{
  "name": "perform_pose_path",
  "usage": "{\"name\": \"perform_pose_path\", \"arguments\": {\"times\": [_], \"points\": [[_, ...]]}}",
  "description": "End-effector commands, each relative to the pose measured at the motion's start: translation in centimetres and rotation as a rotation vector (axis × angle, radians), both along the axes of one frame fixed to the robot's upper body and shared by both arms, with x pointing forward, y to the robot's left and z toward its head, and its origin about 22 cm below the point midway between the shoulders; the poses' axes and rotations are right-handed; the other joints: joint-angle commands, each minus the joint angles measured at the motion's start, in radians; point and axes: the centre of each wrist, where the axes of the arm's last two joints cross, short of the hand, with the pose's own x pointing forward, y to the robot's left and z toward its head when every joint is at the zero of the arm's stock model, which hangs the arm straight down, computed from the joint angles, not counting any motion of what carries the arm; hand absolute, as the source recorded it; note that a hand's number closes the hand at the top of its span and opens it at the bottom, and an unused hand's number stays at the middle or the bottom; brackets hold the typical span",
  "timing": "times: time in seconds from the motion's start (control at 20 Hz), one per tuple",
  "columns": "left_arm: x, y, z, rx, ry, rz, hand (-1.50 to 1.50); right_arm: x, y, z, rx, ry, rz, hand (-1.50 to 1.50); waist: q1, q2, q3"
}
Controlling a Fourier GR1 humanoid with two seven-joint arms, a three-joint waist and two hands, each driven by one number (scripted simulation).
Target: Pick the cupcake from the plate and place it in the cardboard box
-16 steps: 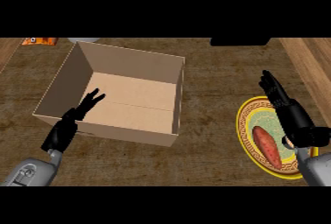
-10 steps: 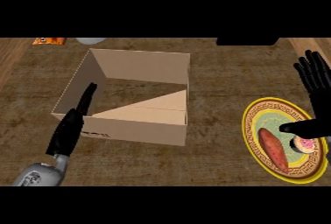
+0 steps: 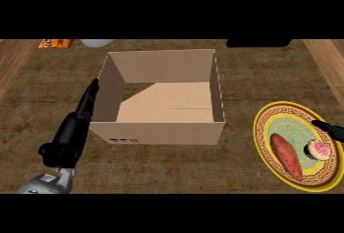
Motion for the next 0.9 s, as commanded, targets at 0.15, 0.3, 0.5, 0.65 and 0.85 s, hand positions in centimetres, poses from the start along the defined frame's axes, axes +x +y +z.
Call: {"name": "perform_pose_path", "arguments": {"times": [0.15, 0.3, 0.5, 0.65, 0.85], "points": [[-1.7, 5.5, -4.3, 0.131, 0.187, 0.194, 0.00, -3.4, -5.5, 1.7, -0.362, 0.197, 0.069, -1.50, 0.012, 0.021, -0.020], [-1.9, 6.8, -4.1, 0.116, 0.195, 0.190, 0.00, -3.6, -6.9, 4.3, -0.516, 0.330, 0.112, -1.50, 0.014, 0.017, -0.021], [-1.5, 6.3, -4.7, 0.117, 0.195, 0.213, 0.00, -3.7, -7.1, 6.8, -0.676, 0.574, 0.232, -1.50, 0.009, 0.018, -0.022], [-1.0, 6.4, -5.3, 0.131, 0.190, 0.203, 0.00, -3.3, -6.1, 7.6, -0.767, 0.715, 0.308, -1.50, 0.010, 0.020, -0.022], [-0.7, 6.3, -4.6, 0.130, 0.190, 0.205, 0.00, -2.3, -2.9, 8.1, -0.796, 0.825, 0.383, -1.50, 0.006, 0.015, -0.020]]}}
